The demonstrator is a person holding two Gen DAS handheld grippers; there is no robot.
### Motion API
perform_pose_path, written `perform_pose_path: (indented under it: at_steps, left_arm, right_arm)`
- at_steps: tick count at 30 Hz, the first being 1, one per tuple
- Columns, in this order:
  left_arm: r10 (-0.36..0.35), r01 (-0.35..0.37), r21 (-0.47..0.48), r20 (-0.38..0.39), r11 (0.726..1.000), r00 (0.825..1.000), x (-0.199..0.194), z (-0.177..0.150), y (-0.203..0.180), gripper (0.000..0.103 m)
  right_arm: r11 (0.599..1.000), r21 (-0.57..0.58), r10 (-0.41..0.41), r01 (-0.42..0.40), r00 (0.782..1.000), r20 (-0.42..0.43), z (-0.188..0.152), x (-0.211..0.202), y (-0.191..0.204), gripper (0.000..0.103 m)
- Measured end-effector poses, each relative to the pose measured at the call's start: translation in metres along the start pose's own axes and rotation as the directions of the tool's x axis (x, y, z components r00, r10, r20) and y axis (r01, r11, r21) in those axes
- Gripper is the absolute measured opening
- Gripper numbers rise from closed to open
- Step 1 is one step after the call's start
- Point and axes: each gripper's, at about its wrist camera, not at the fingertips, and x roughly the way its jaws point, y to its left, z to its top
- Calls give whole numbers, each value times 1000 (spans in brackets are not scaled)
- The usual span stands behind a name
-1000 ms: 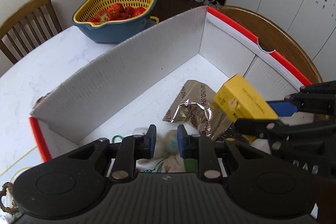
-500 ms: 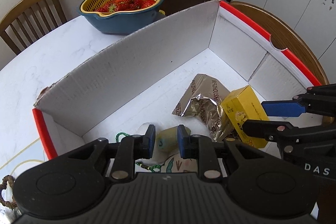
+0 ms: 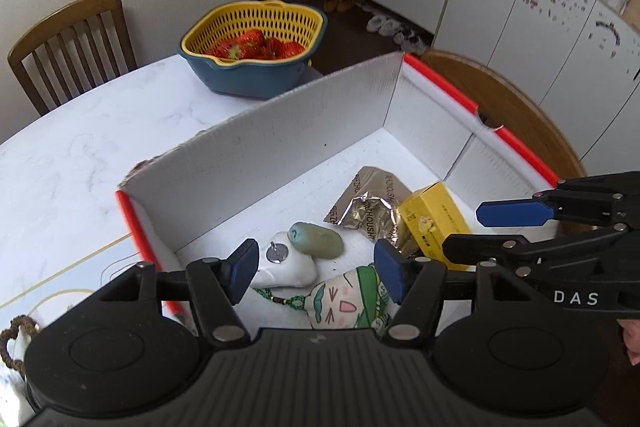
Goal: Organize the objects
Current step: 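Open both tools to drop the eraser and yellow box into the box, then withdraw both tools from the box back to the items on the mat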
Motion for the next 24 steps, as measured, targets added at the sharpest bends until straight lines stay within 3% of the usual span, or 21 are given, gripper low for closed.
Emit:
perform_pose_path:
  at_steps: [13,20,24]
  left_arm:
    - [-51,55,-31,118,998,992,-69,-31,21,64]
    - [-52,56,-16,166,998,985,-104,-53,41,75]
    - [-20,22,-10,190,1000,982,-123,-67,54,82]
  right_arm:
    - [1000,-10,11,-10,996,91,-8,-42,37,53]
    - [1000,-12,-2,3,991,135,-19,-59,65,66]
    - [1000,-10,0,2,987,160,-25,-67,85,75]
